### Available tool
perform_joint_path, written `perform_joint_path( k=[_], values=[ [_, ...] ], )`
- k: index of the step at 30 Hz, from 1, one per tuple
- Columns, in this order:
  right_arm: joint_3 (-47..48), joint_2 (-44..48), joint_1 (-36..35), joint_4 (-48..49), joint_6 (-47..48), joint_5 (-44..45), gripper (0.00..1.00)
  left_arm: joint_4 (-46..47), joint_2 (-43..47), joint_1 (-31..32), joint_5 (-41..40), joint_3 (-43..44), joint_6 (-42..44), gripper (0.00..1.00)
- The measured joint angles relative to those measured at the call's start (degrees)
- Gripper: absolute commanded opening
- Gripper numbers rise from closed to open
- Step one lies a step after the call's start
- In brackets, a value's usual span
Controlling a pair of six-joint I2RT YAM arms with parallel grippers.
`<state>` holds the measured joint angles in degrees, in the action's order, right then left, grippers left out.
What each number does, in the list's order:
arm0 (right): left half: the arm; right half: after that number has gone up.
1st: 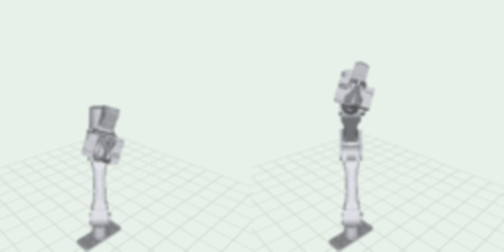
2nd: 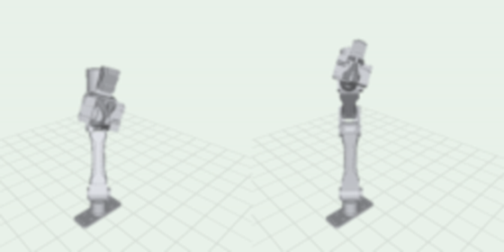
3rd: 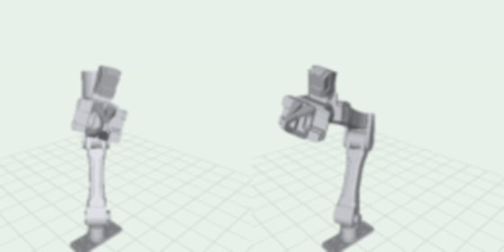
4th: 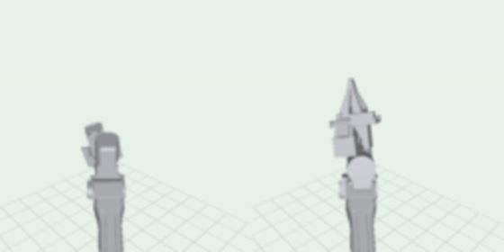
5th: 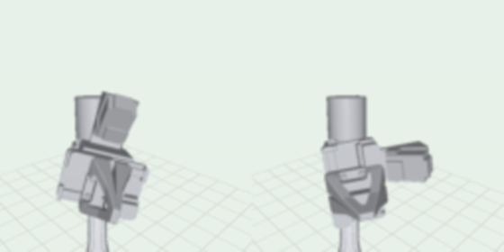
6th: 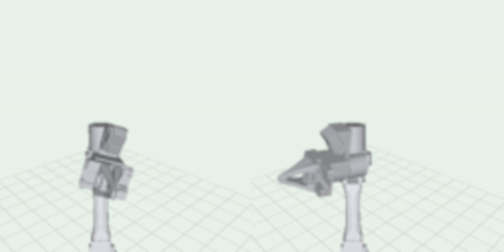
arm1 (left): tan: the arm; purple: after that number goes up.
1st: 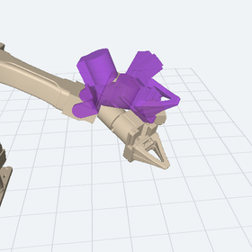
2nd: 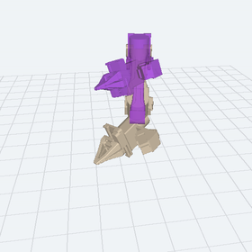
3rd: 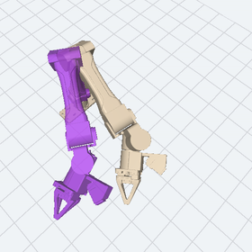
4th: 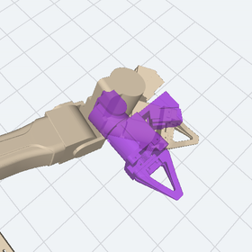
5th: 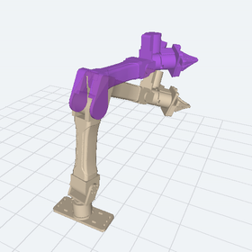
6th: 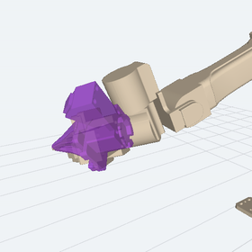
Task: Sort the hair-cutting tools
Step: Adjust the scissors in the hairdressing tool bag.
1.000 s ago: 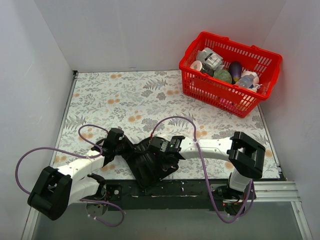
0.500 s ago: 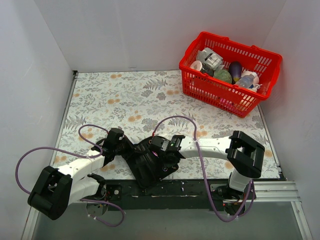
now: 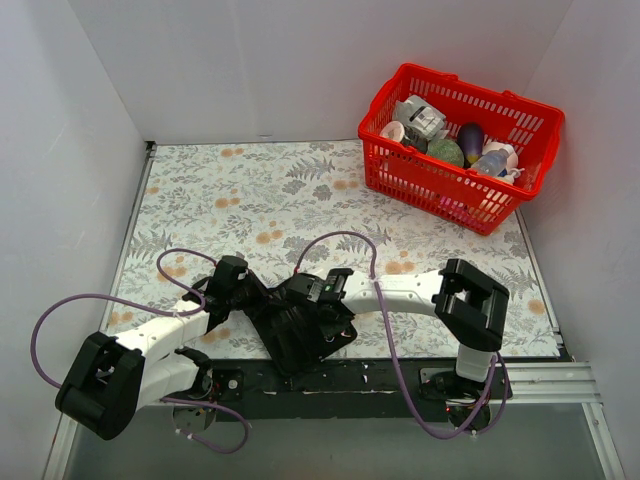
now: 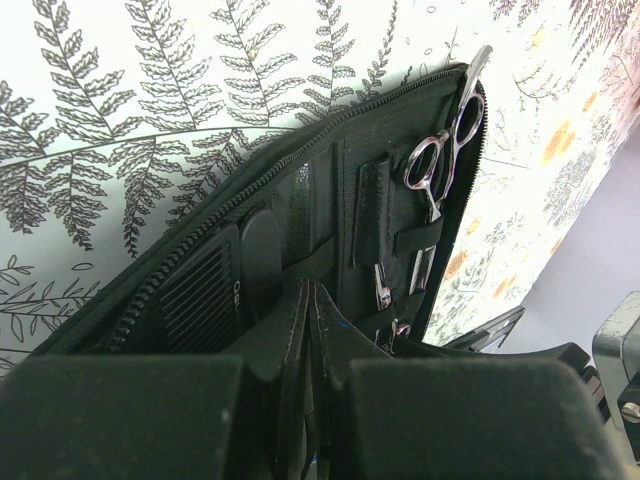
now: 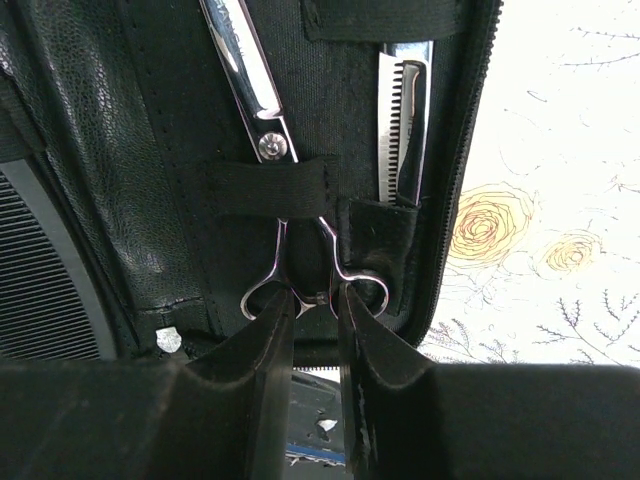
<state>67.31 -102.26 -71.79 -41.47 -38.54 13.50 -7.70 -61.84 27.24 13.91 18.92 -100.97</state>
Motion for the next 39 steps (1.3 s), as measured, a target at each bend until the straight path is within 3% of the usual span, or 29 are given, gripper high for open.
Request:
perform_joint_path(
  k=[22, 32, 39],
  values=[
    [13.62, -10.43, 1.68, -10.91, 2.58, -2.47, 0.08, 0.48, 0.0, 0.0, 0.37, -0.57, -0.02, 0.0],
    [14.32, -10.99, 4.94, -10.47, 2.14, -7.08, 0.04, 0.42, 0.39, 0.0, 0.46, -0.76, -0.02, 0.0],
    [9.31, -7.48, 5.95, -5.29, -0.98, -9.2, 0.02, 0.35, 1.62, 0.0, 0.42, -0.76, -0.09, 0.0]
  ],
)
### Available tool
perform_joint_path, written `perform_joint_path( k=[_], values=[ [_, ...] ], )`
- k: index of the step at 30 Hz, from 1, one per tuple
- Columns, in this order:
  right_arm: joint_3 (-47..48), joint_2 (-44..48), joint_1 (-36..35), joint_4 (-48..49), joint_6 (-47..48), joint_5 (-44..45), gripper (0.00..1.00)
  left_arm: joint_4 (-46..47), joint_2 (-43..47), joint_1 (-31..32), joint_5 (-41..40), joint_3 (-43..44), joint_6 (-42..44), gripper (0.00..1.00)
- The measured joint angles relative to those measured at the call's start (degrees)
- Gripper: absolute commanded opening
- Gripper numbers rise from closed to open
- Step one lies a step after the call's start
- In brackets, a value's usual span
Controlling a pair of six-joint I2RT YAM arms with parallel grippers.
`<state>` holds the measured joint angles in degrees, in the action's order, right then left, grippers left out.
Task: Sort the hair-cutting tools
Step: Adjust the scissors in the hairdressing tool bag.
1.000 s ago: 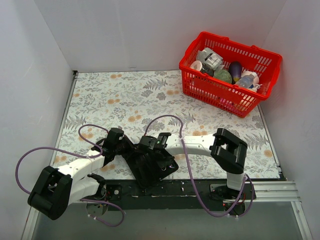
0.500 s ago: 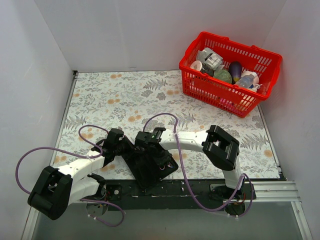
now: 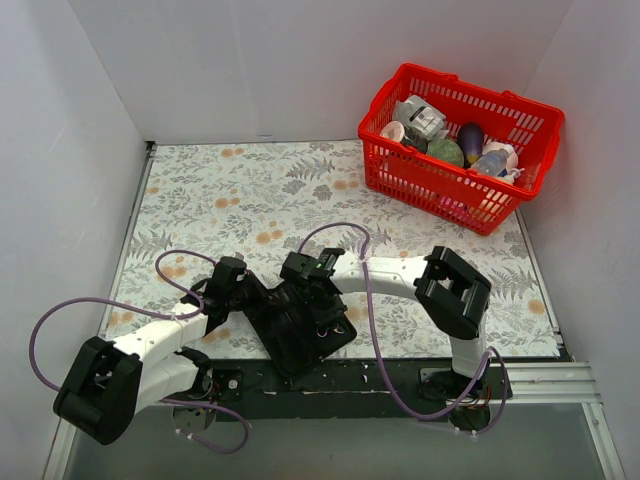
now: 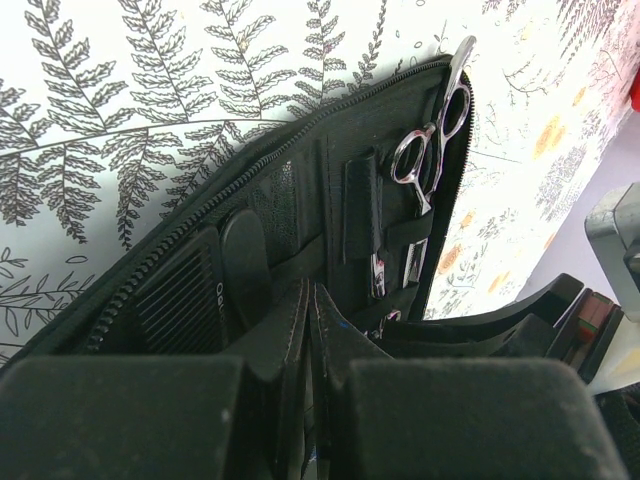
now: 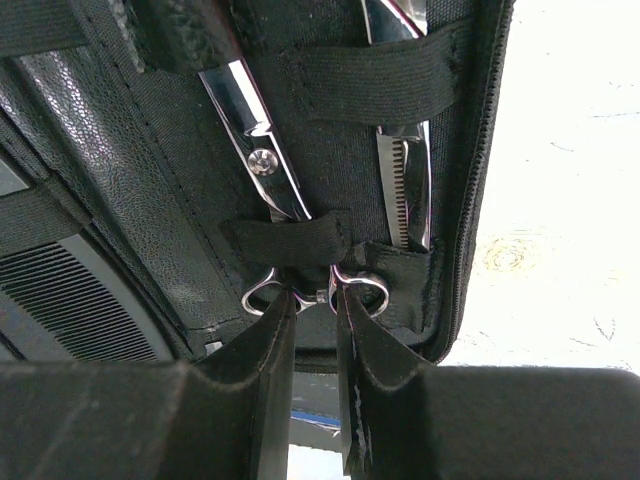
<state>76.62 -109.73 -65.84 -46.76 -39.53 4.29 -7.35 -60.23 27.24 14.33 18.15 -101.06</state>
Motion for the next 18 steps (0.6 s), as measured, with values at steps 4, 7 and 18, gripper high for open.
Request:
perform_joint_path(
  k=[4, 7, 18],
  values=[
    [0.66, -0.5, 0.22, -0.44, -0.72, -0.5, 0.06, -0.2, 0.28, 0.0, -0.13, 0.0, -0.31, 0.0],
    [3.98, -2.62, 0.2, -0.85, -0.87, -0.31, 0.09, -0.76, 1.29, 0.0, -0.28, 0.0, -0.39, 0.0],
    [11.78, -7.76, 0.22, 5.97, -1.4, 1.86, 0.98, -2.75, 3.74, 0.0, -0.46, 0.0, -0.39, 0.0]
  ],
)
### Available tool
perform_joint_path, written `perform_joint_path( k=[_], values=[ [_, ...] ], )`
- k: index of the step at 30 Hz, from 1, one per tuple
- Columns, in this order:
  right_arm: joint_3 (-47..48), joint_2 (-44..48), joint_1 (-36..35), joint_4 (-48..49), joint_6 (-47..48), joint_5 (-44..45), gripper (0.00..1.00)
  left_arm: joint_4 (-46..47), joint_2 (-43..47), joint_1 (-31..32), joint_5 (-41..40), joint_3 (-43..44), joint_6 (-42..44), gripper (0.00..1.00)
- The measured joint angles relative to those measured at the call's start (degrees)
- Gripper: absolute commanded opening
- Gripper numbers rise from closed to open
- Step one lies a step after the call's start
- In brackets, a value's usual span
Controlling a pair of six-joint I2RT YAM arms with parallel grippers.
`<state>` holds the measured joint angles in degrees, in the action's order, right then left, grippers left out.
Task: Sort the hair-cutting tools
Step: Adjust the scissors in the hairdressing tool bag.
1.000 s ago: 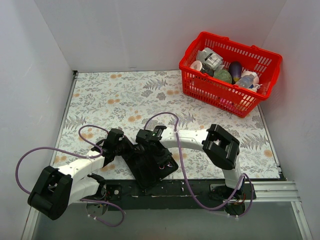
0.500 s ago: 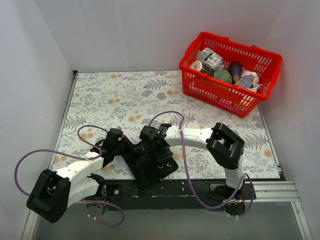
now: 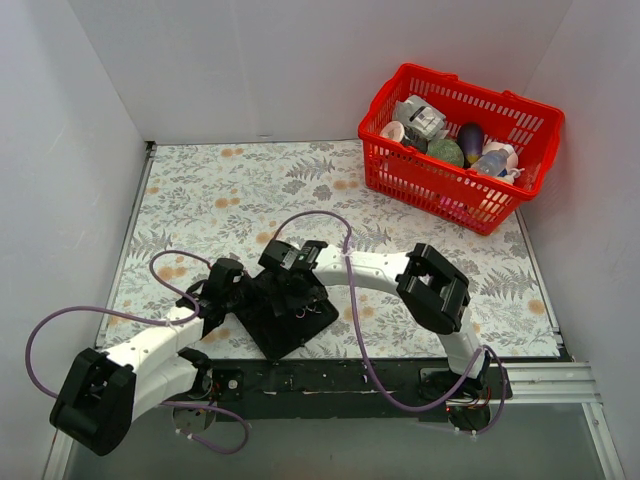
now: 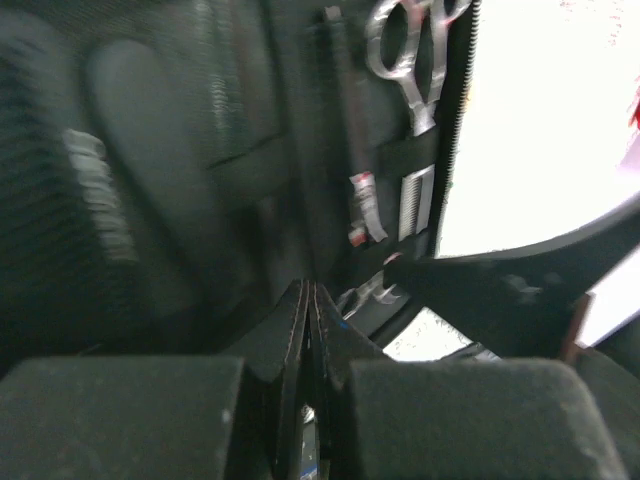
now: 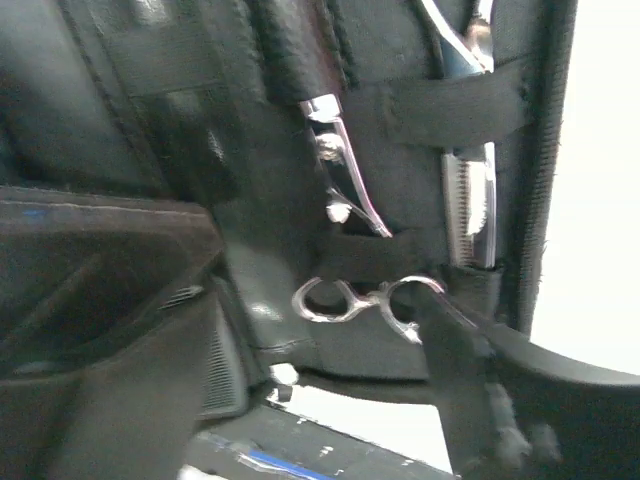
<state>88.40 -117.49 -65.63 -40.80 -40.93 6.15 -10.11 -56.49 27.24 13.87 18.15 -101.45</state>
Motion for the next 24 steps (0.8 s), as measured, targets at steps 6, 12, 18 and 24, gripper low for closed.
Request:
perform_joint_path(
  k=[6, 12, 18, 24],
  values=[
    [-0.61, 0.87, 0.0, 1.79, 0.57, 1.4, 0.98, -1.77, -0.07, -0.46, -2.78, -0.13, 0.26, 0.0],
    [-3.52, 4.52, -1.05, 2.27, 0.57, 3.67, 0.98, -1.44, -0.07, -0.09, -2.29, -0.11, 0.09, 0.0],
    [-4.57, 13.29, -2.05, 0.31, 1.14, 5.51, 0.98, -3.21, -0.02, 0.0, -1.68, 2.32, 0.11, 0.0],
    [-5.81, 23.89, -2.6, -2.78, 6.43, 17.29, 0.98, -7.91, 1.38, 0.0, 0.17, 10.86, 1.14, 0.0]
  ],
)
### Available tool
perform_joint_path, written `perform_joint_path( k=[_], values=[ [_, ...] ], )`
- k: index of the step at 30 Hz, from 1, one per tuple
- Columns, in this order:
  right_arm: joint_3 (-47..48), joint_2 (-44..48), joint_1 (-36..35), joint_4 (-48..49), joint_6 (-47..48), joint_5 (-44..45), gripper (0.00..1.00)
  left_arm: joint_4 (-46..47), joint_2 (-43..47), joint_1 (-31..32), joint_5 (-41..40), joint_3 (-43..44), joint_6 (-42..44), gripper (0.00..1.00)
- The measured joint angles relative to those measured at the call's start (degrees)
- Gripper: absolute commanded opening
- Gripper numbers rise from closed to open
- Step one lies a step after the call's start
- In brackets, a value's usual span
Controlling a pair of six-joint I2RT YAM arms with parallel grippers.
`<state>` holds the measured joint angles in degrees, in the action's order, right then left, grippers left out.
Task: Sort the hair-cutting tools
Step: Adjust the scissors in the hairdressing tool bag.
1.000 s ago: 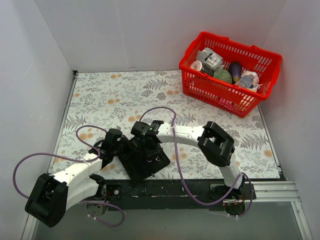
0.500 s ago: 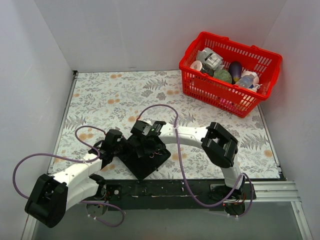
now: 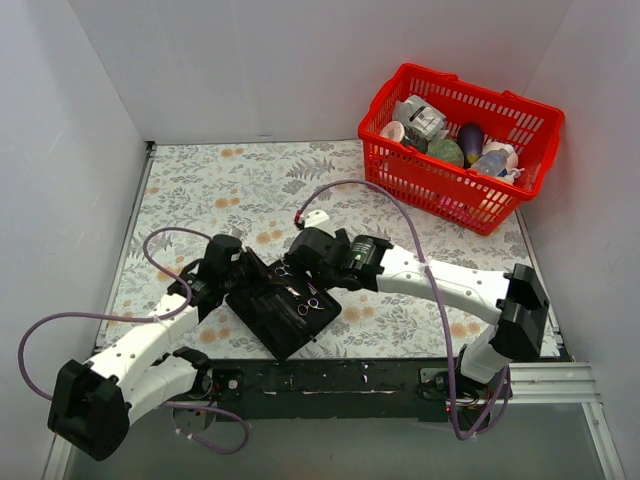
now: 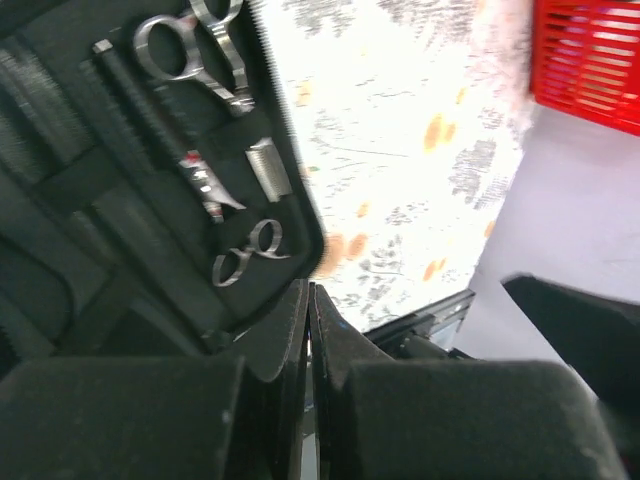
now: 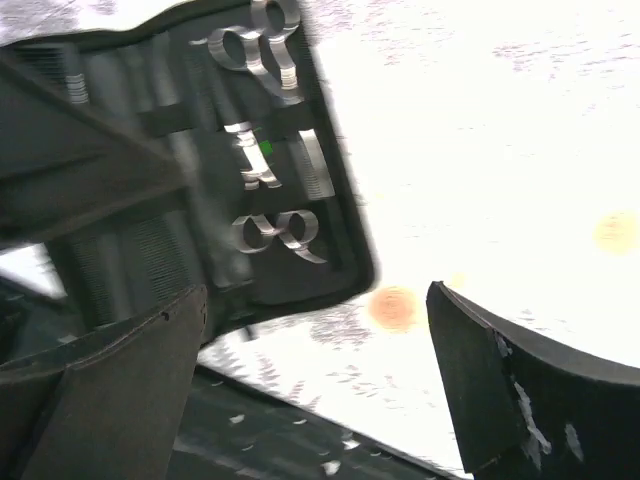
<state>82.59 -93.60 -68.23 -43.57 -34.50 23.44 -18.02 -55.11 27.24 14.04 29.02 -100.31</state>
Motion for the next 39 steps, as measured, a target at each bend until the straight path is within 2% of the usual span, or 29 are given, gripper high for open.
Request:
perform_joint_path(
  k=[4, 7, 11, 15, 16, 18, 21, 22, 23, 25, 26, 27, 30, 32, 39],
  values=[
    [-7.41, 3.72, 3.5, 1.44, 5.44, 5.33, 0.94, -7.91, 1.25, 0.0, -0.59, 9.07, 1.77, 0.0],
    [-15.17, 3.34, 8.2, 5.73, 10.47, 2.1, 0.89, -13.68, 3.85, 0.0, -2.91, 15.19, 2.03, 0.03],
    [-26.49, 5.4, 17.0, 15.61, 16.92, -11.41, 0.86, -20.7, 11.56, 0.0, -5.64, 15.82, -0.11, 0.1],
    [-28.52, 7.06, 25.88, 21.38, 21.68, -24.04, 0.85, -24.55, 19.02, 0.0, -6.93, 11.15, -3.39, 0.2],
    [-27.71, 7.06, 27.06, 22.4, 22.75, -26.51, 0.83, -25.55, 20.52, 0.0, -7.26, 9.79, -4.15, 0.23],
    [-25.29, 6.95, 27.87, 24.11, 24.48, -30.93, 0.81, -26.62, 22.43, 0.0, -7.65, 7.39, -5.22, 0.24],
    [-17.38, 3.89, 27.8, 24.52, 25.99, -36.3, 0.67, -26.88, 22.43, 0.0, -8.2, 5.29, -6.29, 0.19],
    [-13.7, 1.7, 27.69, 24.37, 26.12, -37.79, 0.59, -26.49, 21.94, 0.0, -8.33, 4.68, -6.49, 0.18],
    [-9.35, -1.03, 27.58, 24.22, 25.97, -39.23, 0.51, -26.05, 21.31, 0.0, -8.48, 3.96, -6.56, 0.11],
    [-1.33, -7.21, 27.47, 25.05, 25.64, -41.48, 0.42, -24.26, 19.8, 0.0, -8.94, 2.01, -6.8, 0.08],
    [2.49, -10.4, 27.45, 25.0, 25.33, -42.32, 0.42, -23.5, 18.93, 0.0, -9.2, 1.03, -6.78, 0.08],
    [11.72, -20.0, 27.43, 24.81, 24.39, -44.13, 0.42, -20.44, 16.5, 0.0, -9.66, -1.6, -6.64, 0.07],
    [16.52, -25.16, 26.95, 20.61, 24.68, -43.93, 0.46, -17.2, 14.25, 0.0, -10.27, -2.58, -6.21, 0.06],
    [20.96, -29.42, 26.29, 18.69, 25.55, -42.42, 0.51, -12.92, 9.4, 0.0, -10.62, -2.6, -5.38, 0.06],
    [22.32, -30.99, 21.9, 14.01, 28.74, -37.81, 0.54, -1.03, -6.69, 0.0, -10.64, -3.41, -2.56, 0.0]
  ],
)
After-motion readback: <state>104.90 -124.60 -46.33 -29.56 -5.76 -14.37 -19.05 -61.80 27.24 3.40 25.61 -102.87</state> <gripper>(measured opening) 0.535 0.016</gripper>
